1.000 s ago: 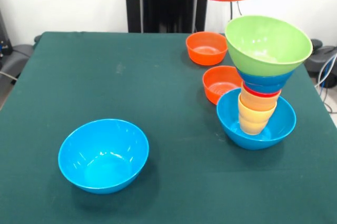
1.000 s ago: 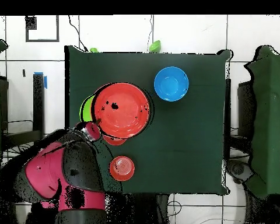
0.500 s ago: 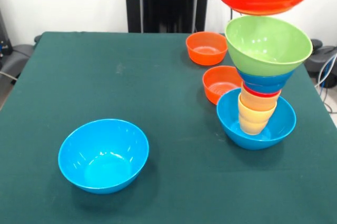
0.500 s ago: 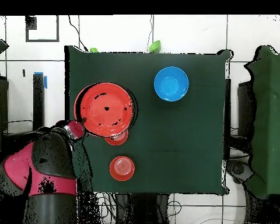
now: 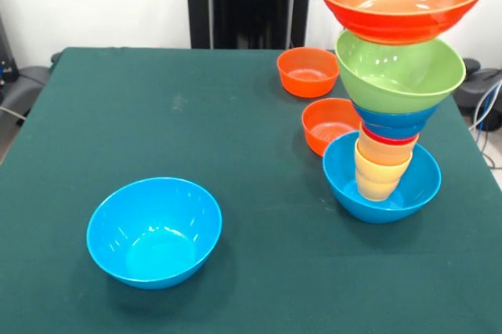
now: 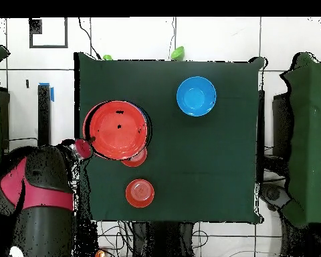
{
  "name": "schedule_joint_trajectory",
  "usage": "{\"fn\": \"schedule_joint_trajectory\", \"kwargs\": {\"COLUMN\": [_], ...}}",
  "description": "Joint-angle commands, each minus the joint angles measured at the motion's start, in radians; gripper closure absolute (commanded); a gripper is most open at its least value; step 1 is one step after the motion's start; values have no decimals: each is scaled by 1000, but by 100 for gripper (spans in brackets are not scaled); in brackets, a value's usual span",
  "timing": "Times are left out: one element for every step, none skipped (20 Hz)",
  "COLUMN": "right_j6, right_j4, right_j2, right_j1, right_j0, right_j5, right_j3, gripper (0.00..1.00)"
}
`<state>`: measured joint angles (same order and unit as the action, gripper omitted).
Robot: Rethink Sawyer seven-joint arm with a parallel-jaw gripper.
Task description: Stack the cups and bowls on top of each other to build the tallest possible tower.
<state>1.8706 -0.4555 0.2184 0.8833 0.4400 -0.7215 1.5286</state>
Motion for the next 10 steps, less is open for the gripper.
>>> {"fn": "schedule_joint_trajectory", "kwargs": {"right_j6": [148,147,148,148,149,148,148,149,151,153], "right_j4": [0,1,0,2,5,5,5,5,5,5], "right_j2": [-1,-1,2,4,7,9,13,15,18,21], "right_j1": [-54,-57,-57,-58,-59,-64,-67,-70,-74,-77], "right_j0": [-2,-3,-1,0,1,2,5,5,8,11], "right_j5": [-96,-96,-92,-95,-97,-99,-97,-96,-97,-97], "right_j3": [-43,-47,-45,-45,-45,-51,-53,-55,-58,-62], "gripper": [100,100,100,100,100,100,100,100,100,100]}}
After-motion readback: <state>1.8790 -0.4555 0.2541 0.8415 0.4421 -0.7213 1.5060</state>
